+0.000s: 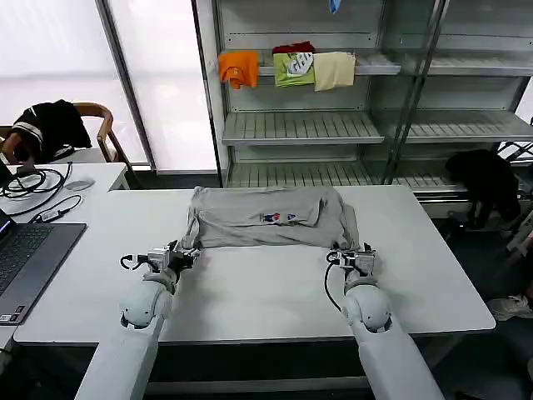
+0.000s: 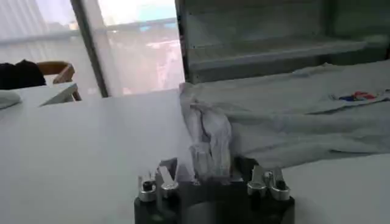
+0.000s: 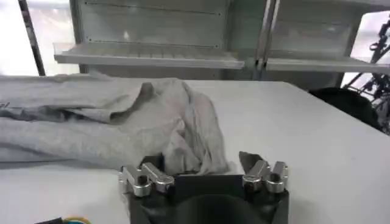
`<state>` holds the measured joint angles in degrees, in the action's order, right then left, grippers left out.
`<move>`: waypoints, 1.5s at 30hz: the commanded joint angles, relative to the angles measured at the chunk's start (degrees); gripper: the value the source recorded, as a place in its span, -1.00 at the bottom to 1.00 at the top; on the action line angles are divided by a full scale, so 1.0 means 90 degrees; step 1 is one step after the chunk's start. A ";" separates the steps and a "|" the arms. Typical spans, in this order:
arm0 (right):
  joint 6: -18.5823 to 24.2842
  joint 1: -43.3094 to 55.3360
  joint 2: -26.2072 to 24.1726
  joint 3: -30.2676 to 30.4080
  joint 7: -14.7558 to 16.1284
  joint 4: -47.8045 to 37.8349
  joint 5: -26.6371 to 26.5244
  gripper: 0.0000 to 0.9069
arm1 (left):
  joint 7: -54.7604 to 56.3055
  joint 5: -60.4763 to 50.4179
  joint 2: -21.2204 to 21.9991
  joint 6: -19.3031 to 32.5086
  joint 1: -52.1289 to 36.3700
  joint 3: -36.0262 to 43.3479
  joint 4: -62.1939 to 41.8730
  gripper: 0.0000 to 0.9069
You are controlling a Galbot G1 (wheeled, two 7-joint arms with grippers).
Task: Fold and organize the clothes.
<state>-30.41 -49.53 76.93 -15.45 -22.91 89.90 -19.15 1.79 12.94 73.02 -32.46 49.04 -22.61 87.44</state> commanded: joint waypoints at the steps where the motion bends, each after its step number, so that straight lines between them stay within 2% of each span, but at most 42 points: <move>1: -0.0008 -0.0084 -0.0004 0.0008 -0.0006 -0.0041 -0.0036 -1.00 | -0.0026 0.0083 -0.0018 -0.0064 0.0006 0.0050 -0.0091 -0.96; 11: 0.0030 -0.0296 -0.0057 -0.0105 -0.0024 0.0223 -0.0154 -1.00 | 0.0024 0.0337 -0.0099 -0.0064 0.0085 0.0047 0.0041 -0.96; 19: -0.0010 -0.0833 -0.0071 -0.0269 -0.0049 0.1078 -0.0269 -1.00 | 0.0023 0.0322 -0.0187 0.0005 0.0428 -0.0066 0.0597 -0.96; 31: -0.0105 -0.1881 -0.0178 -0.0328 -0.0323 0.2642 -0.0347 -1.00 | 0.0044 0.0342 -0.0421 0.0035 0.1797 -0.0371 0.2582 -0.96; 38: 0.0127 -0.2675 -0.0122 -0.0379 -0.0556 0.3262 -0.0364 -1.00 | 0.0033 0.0328 -0.0514 0.0163 0.2969 -0.0657 0.3735 -0.96; 45: 0.0299 -0.3529 -0.0134 -0.0298 -0.0733 0.3693 -0.0271 -1.00 | -0.0012 0.0259 -0.0370 0.0385 0.3902 -0.0835 0.4229 -0.96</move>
<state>-29.17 -71.69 75.79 -18.37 -27.89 116.25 -22.09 1.94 15.61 69.16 -30.59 70.38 -28.19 113.92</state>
